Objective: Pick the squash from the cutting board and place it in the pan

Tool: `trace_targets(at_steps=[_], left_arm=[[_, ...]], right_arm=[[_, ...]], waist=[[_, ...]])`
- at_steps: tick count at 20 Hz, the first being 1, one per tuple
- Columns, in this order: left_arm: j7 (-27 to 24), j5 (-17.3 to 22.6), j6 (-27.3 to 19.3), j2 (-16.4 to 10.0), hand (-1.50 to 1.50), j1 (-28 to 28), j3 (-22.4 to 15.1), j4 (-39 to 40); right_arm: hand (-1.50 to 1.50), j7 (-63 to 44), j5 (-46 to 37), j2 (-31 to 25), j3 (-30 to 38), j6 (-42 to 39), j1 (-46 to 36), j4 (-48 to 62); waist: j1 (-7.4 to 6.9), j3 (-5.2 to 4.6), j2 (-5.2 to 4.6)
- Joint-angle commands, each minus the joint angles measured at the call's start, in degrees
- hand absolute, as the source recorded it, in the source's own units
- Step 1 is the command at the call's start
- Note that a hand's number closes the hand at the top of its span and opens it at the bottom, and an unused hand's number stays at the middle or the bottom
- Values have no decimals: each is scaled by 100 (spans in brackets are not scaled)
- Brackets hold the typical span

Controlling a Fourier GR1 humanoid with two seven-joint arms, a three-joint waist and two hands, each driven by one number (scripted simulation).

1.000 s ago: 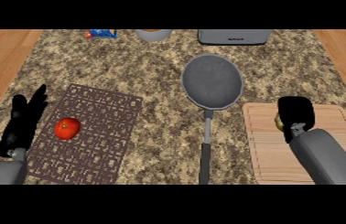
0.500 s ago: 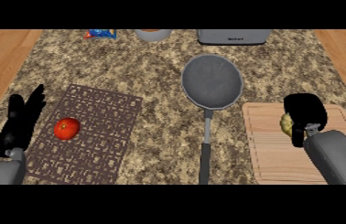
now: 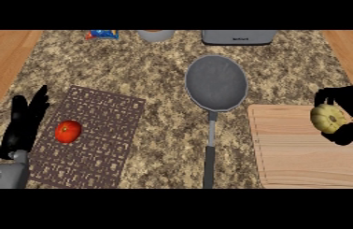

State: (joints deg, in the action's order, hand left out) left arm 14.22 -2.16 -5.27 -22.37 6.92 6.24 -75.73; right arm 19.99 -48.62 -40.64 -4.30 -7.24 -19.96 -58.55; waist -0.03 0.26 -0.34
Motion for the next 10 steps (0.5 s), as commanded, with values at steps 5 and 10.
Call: trace_targets(at_steps=[5, 10], left_arm=[[-85, 3, 107, -121, 0, -79, 108, 100], [44, -268, -9, 117, 0, 193, -58, 183]], right_arm=[[150, 1927, 1421, 246, 1128, 762, -272, -4], [150, 2101, 1572, 171, 1266, 186, -717, 233]], waist=[[-6, -17, 34], [-22, -25, 29]])
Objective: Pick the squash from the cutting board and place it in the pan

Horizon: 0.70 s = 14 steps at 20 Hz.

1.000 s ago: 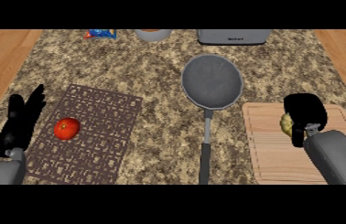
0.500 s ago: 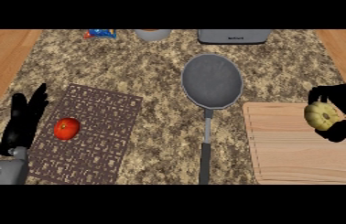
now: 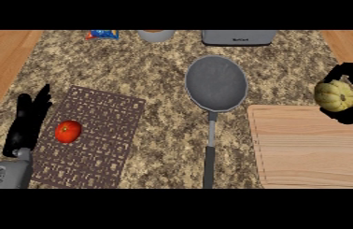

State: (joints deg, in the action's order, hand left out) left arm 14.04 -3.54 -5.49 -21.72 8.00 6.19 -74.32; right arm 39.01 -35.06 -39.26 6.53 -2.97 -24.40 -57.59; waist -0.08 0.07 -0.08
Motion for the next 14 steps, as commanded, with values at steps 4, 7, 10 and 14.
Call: trace_targets(at_steps=[4, 7, 10, 14], left_arm=[[-39, -106, 29, 107, 0, -137, 7, -172], [-354, -100, 57, 161, 0, -151, 93, 185], [-312, 30, 333, -77, 0, -114, 235, 73], [77, -217, 68, 133, 0, 184, 42, 25]], right_arm=[[150, -530, 143, 729, -105, -270, -598, -131], [150, -1012, 112, 1012, -189, -443, -1147, 93], [150, -1450, 109, 1539, -272, -331, -1316, 195], [150, -1574, 17, 1928, -276, -267, -2245, 1243]], waist=[[-45, -7, 6], [-68, -9, -4], [-74, -8, 0], [-137, -4, -28]])
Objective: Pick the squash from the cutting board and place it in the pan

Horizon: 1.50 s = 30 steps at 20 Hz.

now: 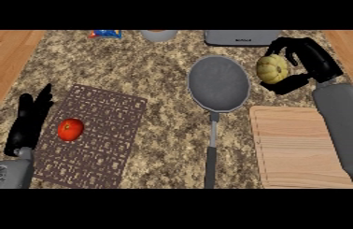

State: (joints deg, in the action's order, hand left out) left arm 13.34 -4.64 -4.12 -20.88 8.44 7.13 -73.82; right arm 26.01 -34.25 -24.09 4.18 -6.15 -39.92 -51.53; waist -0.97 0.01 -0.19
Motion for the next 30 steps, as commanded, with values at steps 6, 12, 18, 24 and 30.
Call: trace_targets(at_steps=[6, 12, 18, 24, 30], left_arm=[[55, 80, 273, -128, 0, 308, 146, 180], [-119, -30, 139, 59, 0, -195, 48, -261], [-42, -37, 222, 69, 0, 98, 22, -103], [-47, -132, 99, 229, 0, 199, -71, -59], [15, -219, 36, 309, 0, 478, -140, 56]], right_arm=[[150, -146, -416, 1003, -55, 789, -1287, 2110], [150, 70, -562, 1569, 2, 1475, -1410, 3122], [150, 223, -395, 1762, 276, 1353, -1819, 3892], [-150, 192, -272, 2166, 431, 1322, -1753, 4336], [-150, 568, -84, 2402, 641, 1637, -1719, 4368]], waist=[[-96, 3, -56], [-211, 8, -71], [-289, 12, -117], [-376, 14, -161], [-398, 16, -208]])
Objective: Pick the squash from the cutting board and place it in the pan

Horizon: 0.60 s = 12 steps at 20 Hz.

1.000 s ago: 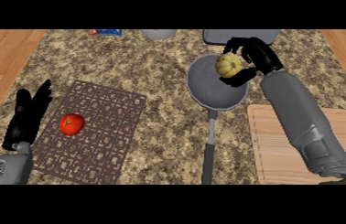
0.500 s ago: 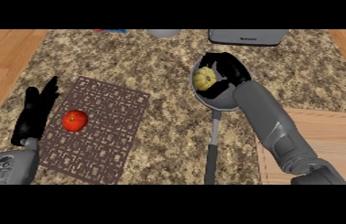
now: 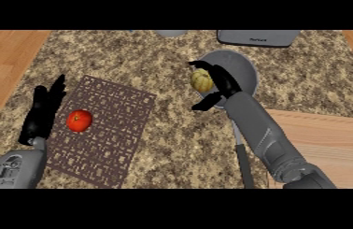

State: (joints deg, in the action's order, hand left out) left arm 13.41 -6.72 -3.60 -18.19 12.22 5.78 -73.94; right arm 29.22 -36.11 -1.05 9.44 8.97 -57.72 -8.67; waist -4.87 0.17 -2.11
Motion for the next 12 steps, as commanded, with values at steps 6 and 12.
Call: trace_targets(at_steps=[6, 12], left_arm=[[387, 127, 115, -74, 0, 109, 94, -157], [247, -95, -138, 99, 0, -48, 1, -71]], right_arm=[[-150, 724, 724, 102, 688, -27, -2, -69], [-150, 579, 1243, -249, 1244, -62, -241, -138]], waist=[[64, 4, 46], [168, -5, 70]])
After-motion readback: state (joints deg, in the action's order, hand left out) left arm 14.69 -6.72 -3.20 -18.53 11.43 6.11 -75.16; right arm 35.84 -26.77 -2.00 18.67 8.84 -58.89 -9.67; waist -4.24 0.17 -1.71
